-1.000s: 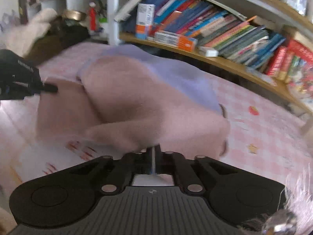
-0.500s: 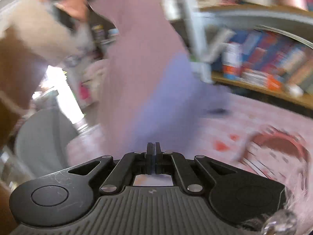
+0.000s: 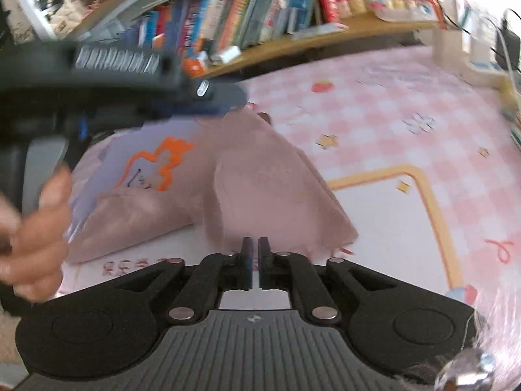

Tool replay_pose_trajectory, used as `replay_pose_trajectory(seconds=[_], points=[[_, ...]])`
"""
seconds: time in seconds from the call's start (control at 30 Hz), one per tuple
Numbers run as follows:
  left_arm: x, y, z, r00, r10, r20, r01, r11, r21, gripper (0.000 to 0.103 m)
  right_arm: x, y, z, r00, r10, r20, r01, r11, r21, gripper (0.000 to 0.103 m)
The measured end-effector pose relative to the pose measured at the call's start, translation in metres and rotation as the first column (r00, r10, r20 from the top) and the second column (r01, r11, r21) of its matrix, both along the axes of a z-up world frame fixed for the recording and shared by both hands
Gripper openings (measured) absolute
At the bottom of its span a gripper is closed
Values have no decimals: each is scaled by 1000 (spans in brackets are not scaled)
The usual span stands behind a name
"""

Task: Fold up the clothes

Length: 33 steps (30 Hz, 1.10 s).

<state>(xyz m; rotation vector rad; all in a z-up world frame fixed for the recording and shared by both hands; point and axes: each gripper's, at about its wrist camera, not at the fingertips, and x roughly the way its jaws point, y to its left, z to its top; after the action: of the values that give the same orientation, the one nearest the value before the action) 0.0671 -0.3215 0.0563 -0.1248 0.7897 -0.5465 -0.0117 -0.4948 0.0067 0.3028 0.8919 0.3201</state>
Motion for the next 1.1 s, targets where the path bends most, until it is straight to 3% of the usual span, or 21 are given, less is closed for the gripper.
replay_pose_trajectory(seconds=[0.1, 0.2, 0.3, 0.5, 0.6, 0.73, 0.8, 0.9, 1.1], points=[[-10, 17, 1, 998, 58, 37, -59, 998, 27, 44, 4, -2, -5, 1000, 11, -24, -11, 1000, 10, 24], [-18, 47, 0, 986, 150, 74, -156, 985, 70, 52, 11, 8, -5, 998, 51, -38, -50, 999, 20, 35], [-38, 88, -14, 958, 278, 70, -286, 945, 157, 53, 17, 19, -4, 994, 92, -52, -90, 995, 35, 40], [-81, 147, -38, 880, 472, 62, -466, 829, 309, 53, 23, 38, -7, 984, 166, -71, -163, 986, 40, 46], [-87, 154, -47, 867, 497, 50, -483, 809, 335, 54, 25, 41, -8, 982, 173, -77, -171, 985, 31, 50], [-83, 152, -49, 875, 478, 73, -469, 803, 368, 58, 27, 42, -10, 982, 166, -88, -166, 986, 13, 50], [-80, 151, -47, 877, 472, 90, -468, 798, 379, 65, 25, 47, -9, 982, 176, -69, -179, 983, -35, 50], [-74, 155, -44, 874, 474, 111, -477, 789, 386, 66, 23, 63, -9, 975, 219, -34, -221, 964, -148, 55], [-77, 184, -47, 853, 510, 113, -506, 753, 420, 73, 15, 93, -28, 945, 327, -21, -313, 882, -352, 57]])
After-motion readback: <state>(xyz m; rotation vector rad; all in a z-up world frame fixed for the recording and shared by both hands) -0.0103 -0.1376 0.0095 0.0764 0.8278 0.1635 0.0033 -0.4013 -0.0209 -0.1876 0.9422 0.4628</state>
